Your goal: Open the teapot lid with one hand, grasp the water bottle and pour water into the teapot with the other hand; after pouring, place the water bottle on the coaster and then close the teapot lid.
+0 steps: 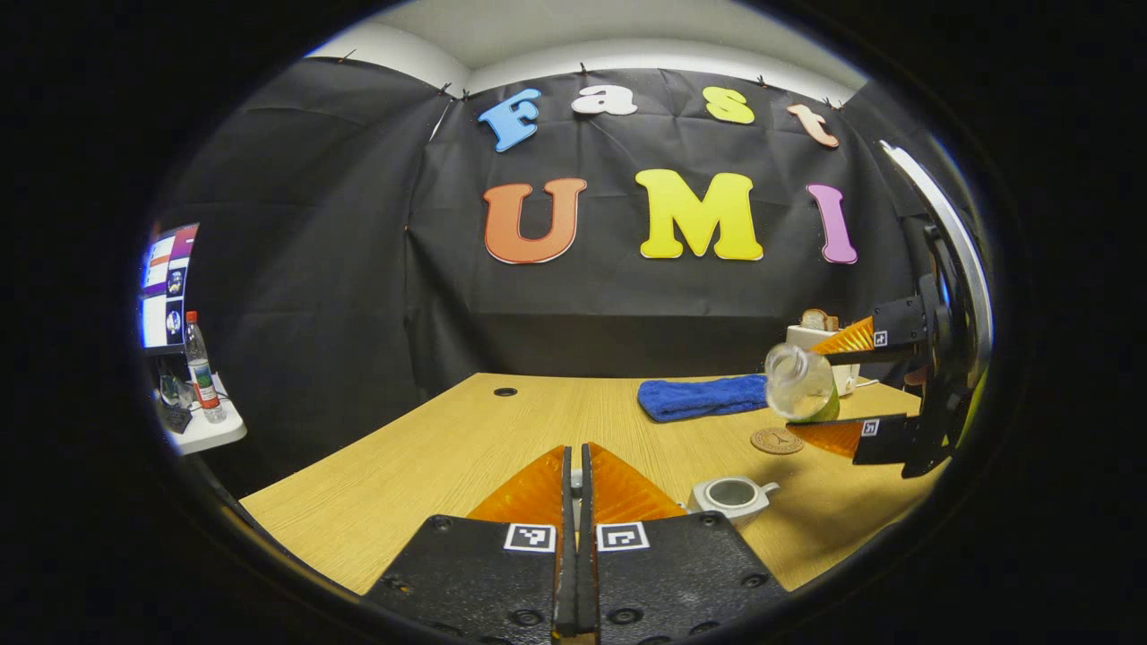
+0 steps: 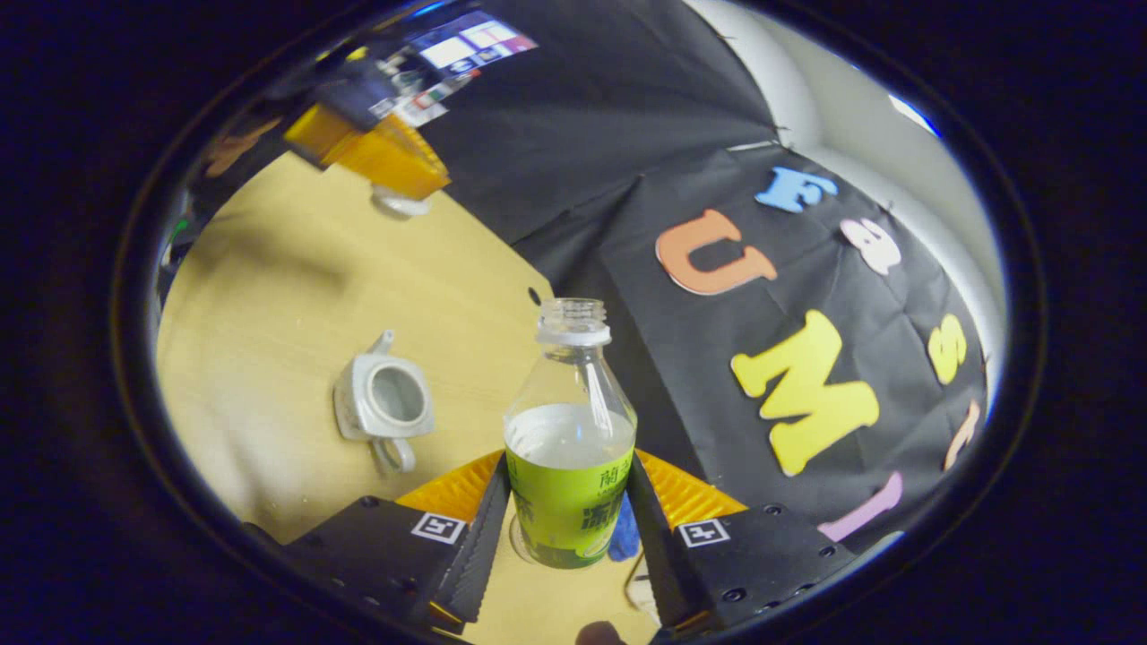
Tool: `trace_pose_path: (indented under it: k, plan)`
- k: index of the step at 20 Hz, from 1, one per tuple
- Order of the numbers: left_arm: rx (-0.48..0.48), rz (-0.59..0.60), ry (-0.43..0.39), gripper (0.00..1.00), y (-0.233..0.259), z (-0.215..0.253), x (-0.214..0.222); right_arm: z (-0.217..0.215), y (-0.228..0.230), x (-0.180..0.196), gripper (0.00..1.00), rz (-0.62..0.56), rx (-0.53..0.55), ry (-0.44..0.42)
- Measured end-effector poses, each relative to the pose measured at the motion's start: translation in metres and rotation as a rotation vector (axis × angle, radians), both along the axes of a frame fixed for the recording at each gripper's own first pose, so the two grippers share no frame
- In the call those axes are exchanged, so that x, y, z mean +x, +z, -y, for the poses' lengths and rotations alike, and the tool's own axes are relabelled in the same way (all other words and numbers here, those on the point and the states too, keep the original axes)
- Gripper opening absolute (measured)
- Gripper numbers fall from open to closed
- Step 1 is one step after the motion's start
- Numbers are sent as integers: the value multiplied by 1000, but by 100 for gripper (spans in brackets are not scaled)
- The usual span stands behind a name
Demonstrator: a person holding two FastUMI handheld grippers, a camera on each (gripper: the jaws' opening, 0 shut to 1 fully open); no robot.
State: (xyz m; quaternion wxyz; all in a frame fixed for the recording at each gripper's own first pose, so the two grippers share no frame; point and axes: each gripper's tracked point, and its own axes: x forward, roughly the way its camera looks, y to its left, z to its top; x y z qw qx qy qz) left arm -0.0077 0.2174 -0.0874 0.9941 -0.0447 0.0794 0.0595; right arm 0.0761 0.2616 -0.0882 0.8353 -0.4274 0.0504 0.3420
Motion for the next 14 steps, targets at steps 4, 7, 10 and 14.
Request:
trace_pose_path:
  k: [4, 7, 10, 14]
  plan:
    - [4, 10, -13, 2, 5, 7, 2, 36, 15, 29, 74, -177, 350, -181]
    - [-7, 11, -20, 2, 7, 13, 1, 58, 8, 69, 73, -312, 576, -334]
    - [-3, 20, -26, 2, 11, 15, 1, 57, -23, 96, 71, -422, 671, -425]
    - [9, 29, -28, 2, 17, 15, -2, 61, -49, 109, 71, -440, 701, -484]
